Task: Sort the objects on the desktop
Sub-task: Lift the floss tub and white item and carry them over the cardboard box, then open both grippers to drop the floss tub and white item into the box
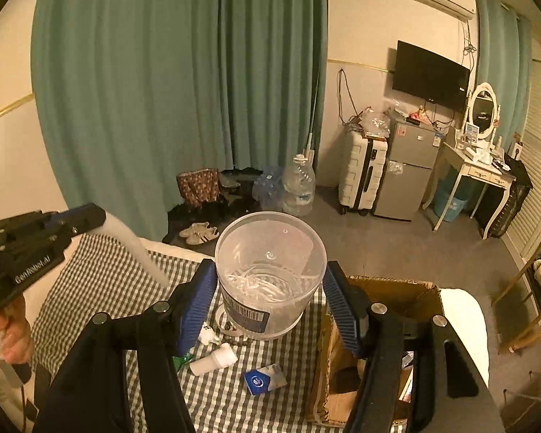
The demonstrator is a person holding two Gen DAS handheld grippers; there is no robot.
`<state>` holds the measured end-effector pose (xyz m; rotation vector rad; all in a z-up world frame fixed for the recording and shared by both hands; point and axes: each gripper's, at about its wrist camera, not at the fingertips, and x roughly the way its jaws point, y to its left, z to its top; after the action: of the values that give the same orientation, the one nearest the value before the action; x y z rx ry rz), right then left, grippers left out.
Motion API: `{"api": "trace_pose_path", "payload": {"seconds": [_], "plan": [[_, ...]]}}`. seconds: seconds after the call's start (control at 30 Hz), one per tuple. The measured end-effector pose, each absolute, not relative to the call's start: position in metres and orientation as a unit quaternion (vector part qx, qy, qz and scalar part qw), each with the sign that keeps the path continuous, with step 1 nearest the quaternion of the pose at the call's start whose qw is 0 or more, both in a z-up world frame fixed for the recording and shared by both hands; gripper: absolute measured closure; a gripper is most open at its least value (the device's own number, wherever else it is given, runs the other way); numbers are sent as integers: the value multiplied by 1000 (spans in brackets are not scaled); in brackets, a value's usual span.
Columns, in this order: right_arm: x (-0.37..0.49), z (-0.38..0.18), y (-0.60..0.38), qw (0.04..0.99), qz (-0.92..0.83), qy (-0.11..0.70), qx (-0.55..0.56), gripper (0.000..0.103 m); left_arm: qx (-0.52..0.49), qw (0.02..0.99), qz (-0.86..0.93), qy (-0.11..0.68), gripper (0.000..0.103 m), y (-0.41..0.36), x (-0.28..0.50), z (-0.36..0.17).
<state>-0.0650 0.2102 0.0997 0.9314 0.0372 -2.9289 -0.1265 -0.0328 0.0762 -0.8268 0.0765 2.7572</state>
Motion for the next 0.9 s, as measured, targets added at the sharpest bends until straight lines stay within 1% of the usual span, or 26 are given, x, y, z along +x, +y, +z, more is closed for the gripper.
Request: {"api": "trace_pose_path", "payload": {"seconds": [0.23, 0.53, 0.67, 0.8, 0.9], "plan": [[-60, 101, 219, 20, -957, 10, 288, 42, -277, 114, 954, 29, 96, -22, -124, 75], [-58, 102, 238, 6, -960, 2, 279, 42, -270, 126, 954, 36, 96, 1, -120, 78], [-57, 100, 247, -2, -960, 4, 280, 42, -274, 132, 952, 26, 96, 15, -125, 78], [-58, 98, 262, -11, -959, -2, 282, 42, -275, 148, 950, 23, 96, 37, -128, 80], [-53, 97, 271, -19, -962, -6, 274, 42, -274, 185, 944, 13, 96, 55, -129, 85]]}}
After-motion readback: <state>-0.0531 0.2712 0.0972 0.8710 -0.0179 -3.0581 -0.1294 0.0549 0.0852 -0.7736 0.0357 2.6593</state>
